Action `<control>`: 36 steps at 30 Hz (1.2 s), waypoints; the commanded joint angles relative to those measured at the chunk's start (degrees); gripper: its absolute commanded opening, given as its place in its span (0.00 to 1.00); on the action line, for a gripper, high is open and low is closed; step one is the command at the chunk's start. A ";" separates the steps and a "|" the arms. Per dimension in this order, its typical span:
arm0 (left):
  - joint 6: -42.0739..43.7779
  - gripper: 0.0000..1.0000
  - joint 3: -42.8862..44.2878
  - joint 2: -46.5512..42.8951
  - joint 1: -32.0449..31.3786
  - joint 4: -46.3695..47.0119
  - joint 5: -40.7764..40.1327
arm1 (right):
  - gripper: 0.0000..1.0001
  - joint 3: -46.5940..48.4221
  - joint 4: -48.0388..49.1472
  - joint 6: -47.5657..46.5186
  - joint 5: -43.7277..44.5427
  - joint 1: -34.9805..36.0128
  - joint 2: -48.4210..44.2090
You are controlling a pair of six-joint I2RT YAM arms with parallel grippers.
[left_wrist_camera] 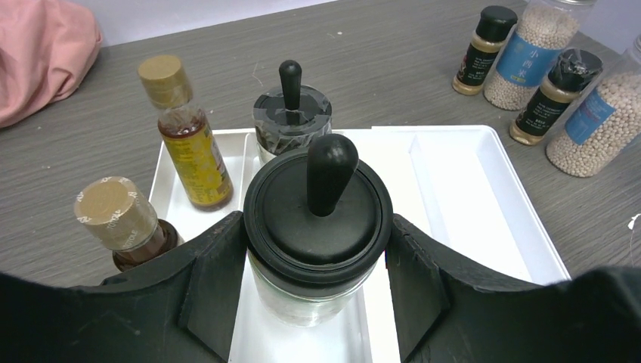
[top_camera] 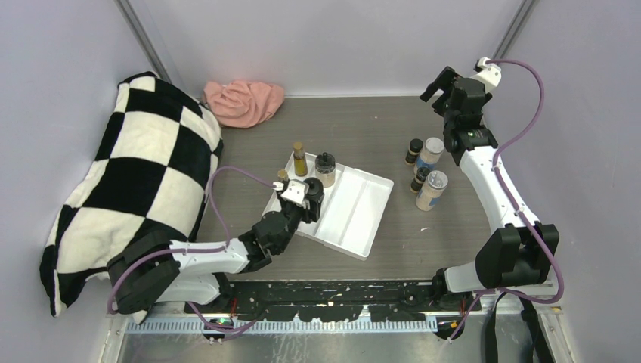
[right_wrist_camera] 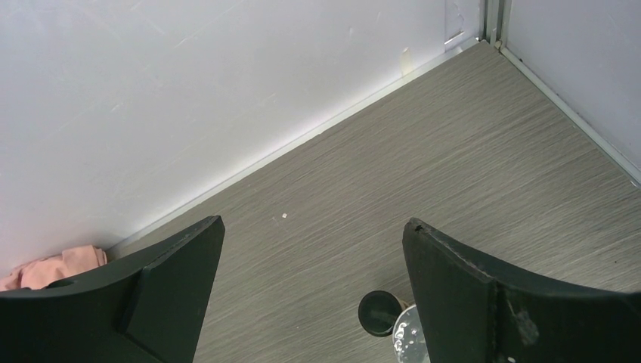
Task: Organize the condiment bottles
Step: Place the bottle in the storage box.
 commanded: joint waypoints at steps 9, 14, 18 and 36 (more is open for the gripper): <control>1.38 0.00 -0.17 5.34 0.63 14.07 -0.14 | 0.94 0.38 3.32 -0.92 1.30 0.44 0.09; 0.72 0.00 -0.08 6.93 2.09 14.81 1.09 | 0.94 0.49 3.50 -1.05 1.27 0.43 0.43; -0.32 0.00 -0.17 7.70 3.51 14.99 2.42 | 0.94 0.57 3.69 -1.16 1.34 0.58 0.90; -4.56 0.00 0.35 13.49 7.29 18.57 5.65 | 0.94 1.28 4.02 -1.88 1.69 0.65 2.78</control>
